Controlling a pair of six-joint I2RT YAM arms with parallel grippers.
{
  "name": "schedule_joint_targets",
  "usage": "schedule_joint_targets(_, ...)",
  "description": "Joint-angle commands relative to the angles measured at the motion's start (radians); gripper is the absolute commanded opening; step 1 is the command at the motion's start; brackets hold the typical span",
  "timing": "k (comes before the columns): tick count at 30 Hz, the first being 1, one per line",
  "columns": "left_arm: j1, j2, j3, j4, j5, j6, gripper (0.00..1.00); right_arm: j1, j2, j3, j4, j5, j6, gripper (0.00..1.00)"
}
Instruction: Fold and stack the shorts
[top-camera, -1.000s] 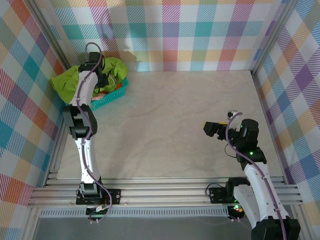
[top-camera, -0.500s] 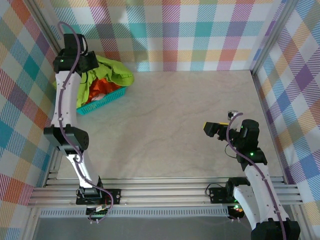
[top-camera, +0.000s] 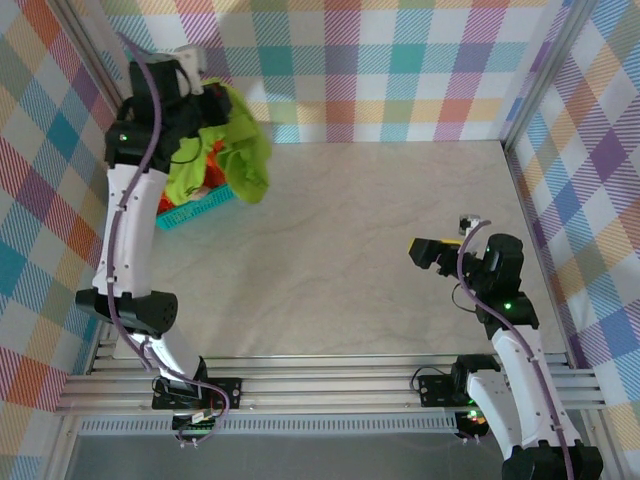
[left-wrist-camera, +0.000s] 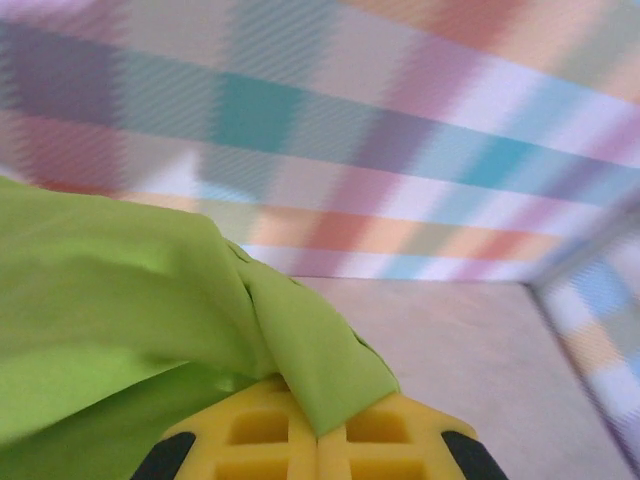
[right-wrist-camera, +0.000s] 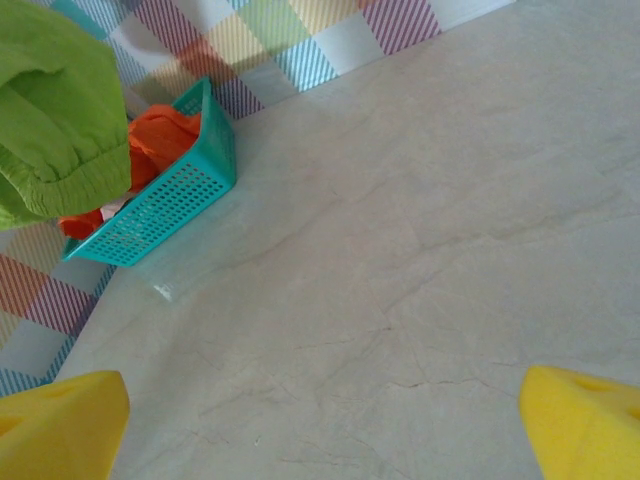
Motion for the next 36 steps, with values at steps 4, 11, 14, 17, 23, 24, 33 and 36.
schedule_joint_targets(4, -0.185, -0.032, 0.034, 0.080, 0.010, -0.038, 0.04, 0.006, 0.025, 0.102, -0.087, 0.041, 0.011, 1.00)
schedule_joint_targets(11, -0.241, 0.000, -0.182, 0.054, 0.065, 0.026, 0.70, 0.005, 0.027, 0.158, -0.172, 0.076, 0.047, 0.99)
schedule_joint_targets(14, -0.241, -0.079, -0.412, 0.135, -0.024, 0.018, 0.85, 0.005, 0.027, 0.158, -0.227, 0.101, 0.087, 0.99)
schedule_joint_targets(17, -0.243, -0.164, -0.626, 0.244, -0.005, -0.021, 0.92, 0.005, 0.033, 0.135, -0.281, 0.136, 0.143, 0.99)
schedule_joint_targets(23, -0.251, -0.207, -0.925, 0.338, 0.010, -0.115, 0.93, 0.005, 0.076, 0.035, -0.296, 0.143, 0.193, 0.99)
schedule_joint_targets(24, -0.252, -0.199, -0.966, 0.365, 0.004, -0.137, 0.94, 0.005, 0.083, 0.023, -0.301, 0.151, 0.198, 0.99)
schedule_joint_targets(33, -0.253, 0.064, -0.983, 0.511, 0.018, -0.164, 0.94, 0.015, 0.140, -0.042, -0.279, 0.125, 0.237, 0.94)
schedule_joint_targets(36, -0.251, 0.169, -0.923, 0.535, 0.006, -0.154, 0.93, 0.047, 0.169, -0.066, -0.249, 0.117, 0.271, 0.92)
